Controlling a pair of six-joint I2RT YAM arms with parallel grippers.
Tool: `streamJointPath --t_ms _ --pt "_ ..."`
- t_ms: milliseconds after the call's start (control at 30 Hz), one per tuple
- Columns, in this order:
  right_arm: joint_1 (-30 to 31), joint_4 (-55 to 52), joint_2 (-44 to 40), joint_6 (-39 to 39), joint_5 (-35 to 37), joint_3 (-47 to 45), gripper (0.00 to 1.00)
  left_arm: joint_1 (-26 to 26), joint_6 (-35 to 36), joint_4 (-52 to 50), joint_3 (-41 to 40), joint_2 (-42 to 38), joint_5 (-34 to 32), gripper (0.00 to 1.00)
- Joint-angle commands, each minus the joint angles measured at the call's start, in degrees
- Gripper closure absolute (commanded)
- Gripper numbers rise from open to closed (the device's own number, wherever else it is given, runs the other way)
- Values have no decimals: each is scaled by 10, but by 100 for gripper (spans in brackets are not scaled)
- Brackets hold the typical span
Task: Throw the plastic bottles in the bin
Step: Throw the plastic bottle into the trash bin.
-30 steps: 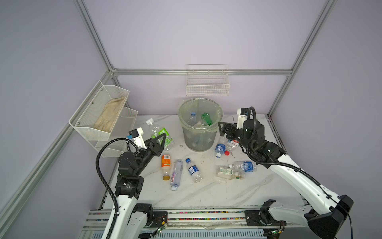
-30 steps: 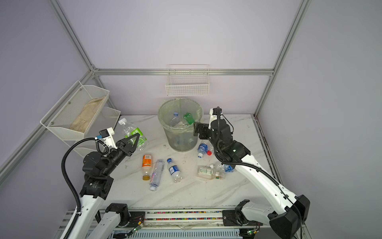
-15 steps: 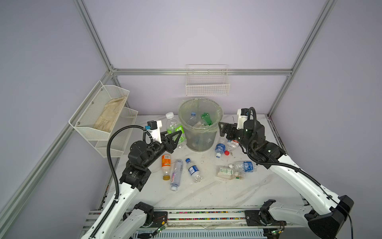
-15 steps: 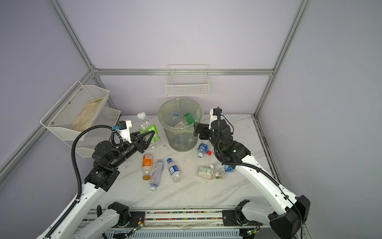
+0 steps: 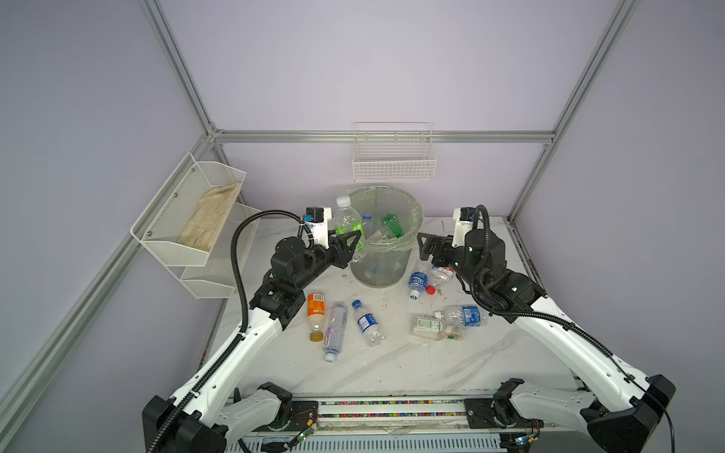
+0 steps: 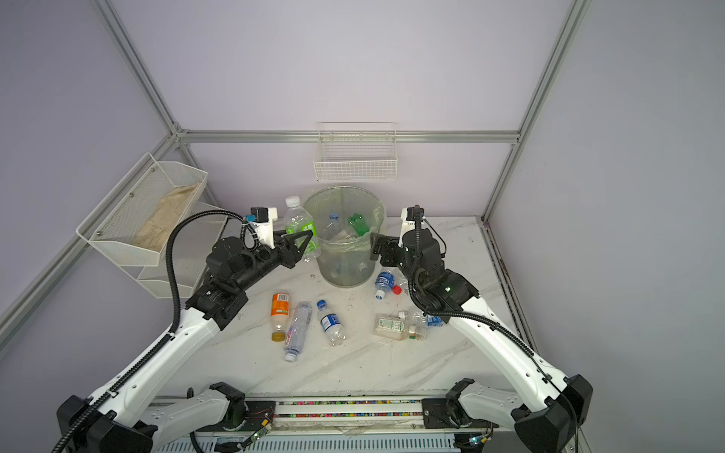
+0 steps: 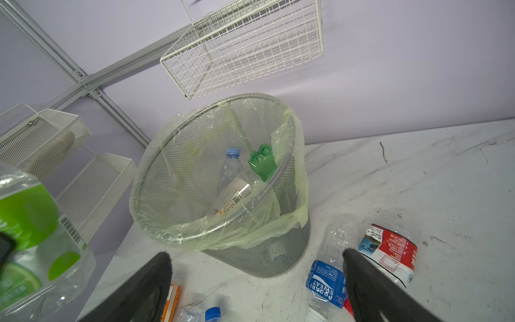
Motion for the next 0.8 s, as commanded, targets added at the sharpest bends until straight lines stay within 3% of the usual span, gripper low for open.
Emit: streamJointPath --t_ms 0,200,233,267,300,333,400,433,633,767 --pt "-3 -13 -16 -7 15 3 3 -8 30 15 93 27 -22 100" --pt "-3 -22 -26 -8 20 8 3 -13 59 -37 224 139 -35 100" --pt "-3 -24 -27 -7 20 9 3 -13 64 -63 261 175 -35 88" --pt "-3 -26 -29 -6 20 10 3 -14 69 -94 299 206 -30 60" --pt "-3 -28 -31 -7 21 10 3 -15 75 -154 349 237 -30 20" --pt "-3 -31 -34 -7 22 10 3 -17 75 -222 406 271 -36 0" --pt "-3 -37 -40 -9 27 11 3 -27 78 -309 476 300 -71 0" --pt "-3 -40 -45 -10 32 10 3 -35 84 -309 471 292 -88 0" --pt "-4 -38 -55 -11 43 -4 3 -66 97 -163 328 152 -119 0" --pt "-4 -36 -43 -7 36 -3 3 -69 96 -159 303 98 -127 0"
